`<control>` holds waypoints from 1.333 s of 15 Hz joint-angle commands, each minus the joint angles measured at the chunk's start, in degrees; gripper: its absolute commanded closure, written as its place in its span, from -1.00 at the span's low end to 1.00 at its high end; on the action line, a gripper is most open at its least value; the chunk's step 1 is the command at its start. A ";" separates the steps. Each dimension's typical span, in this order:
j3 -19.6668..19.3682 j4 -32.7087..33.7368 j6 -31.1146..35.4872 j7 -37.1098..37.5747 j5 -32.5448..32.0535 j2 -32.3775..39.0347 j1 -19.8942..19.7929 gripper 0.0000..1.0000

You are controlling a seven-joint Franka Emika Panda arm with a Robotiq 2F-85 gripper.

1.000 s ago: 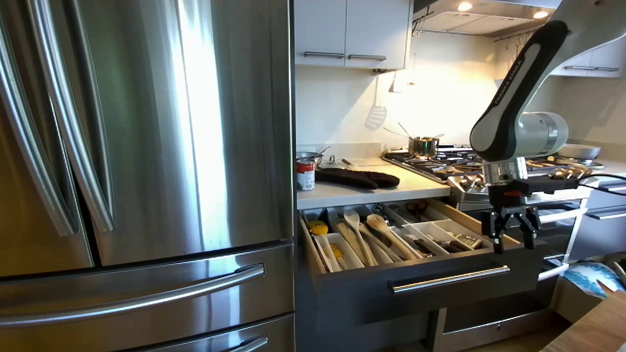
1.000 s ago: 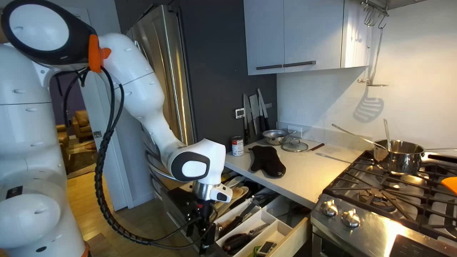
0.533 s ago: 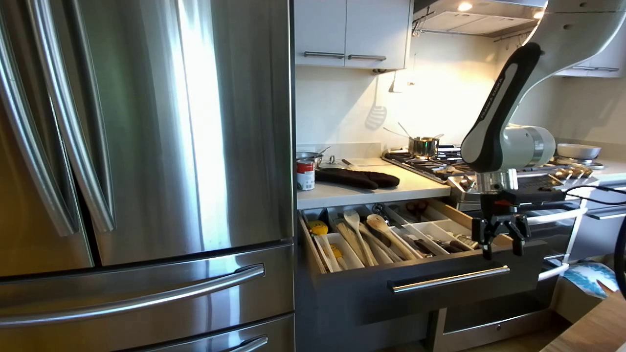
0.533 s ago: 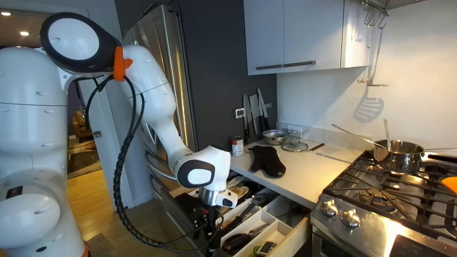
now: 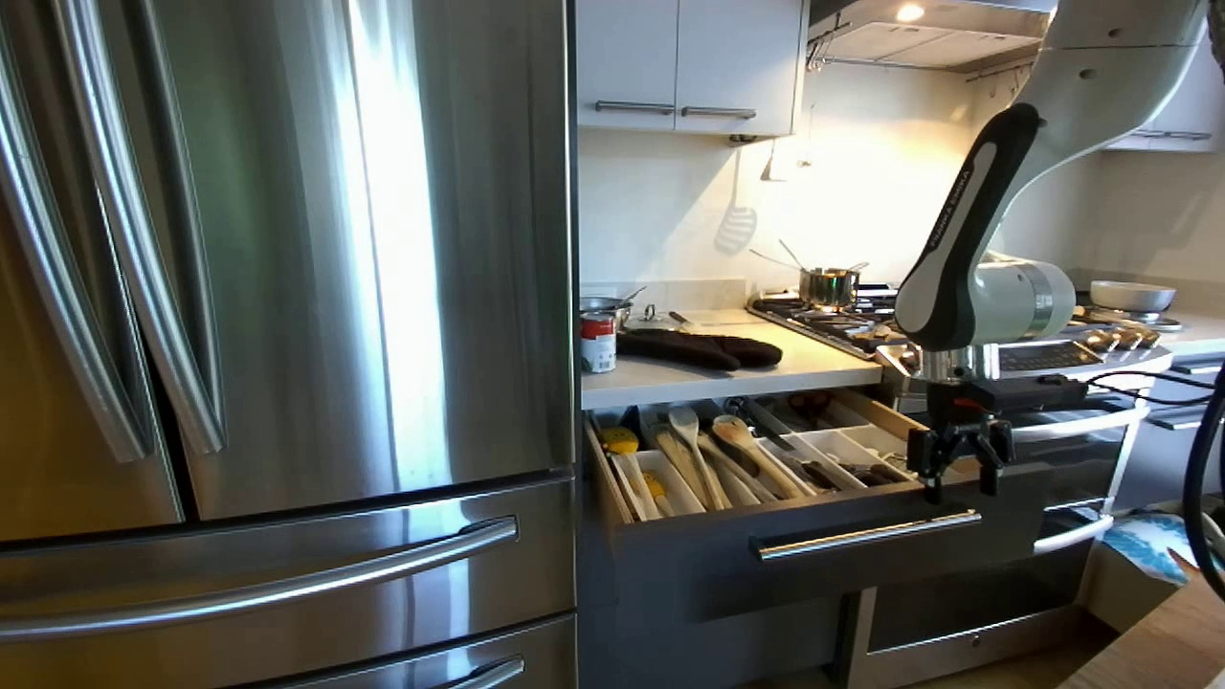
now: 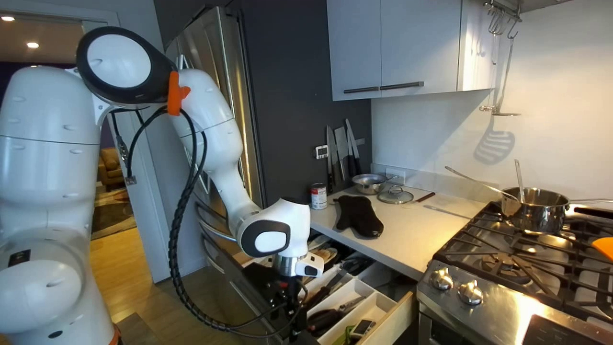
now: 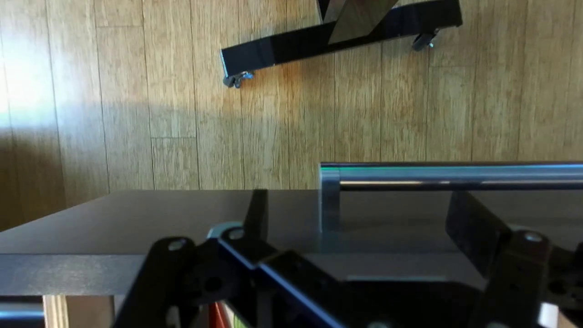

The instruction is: Close the topmost drawer on the left

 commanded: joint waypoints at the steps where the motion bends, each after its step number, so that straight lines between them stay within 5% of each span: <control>1: 0.76 0.66 8.42 -0.89 1.06 2.25 -1.19 -1.00; 12: 13.62 6.83 25.39 -5.26 5.90 8.42 -14.11 -1.00; 20: 14.43 15.71 28.50 -2.91 4.40 15.66 -16.57 -1.00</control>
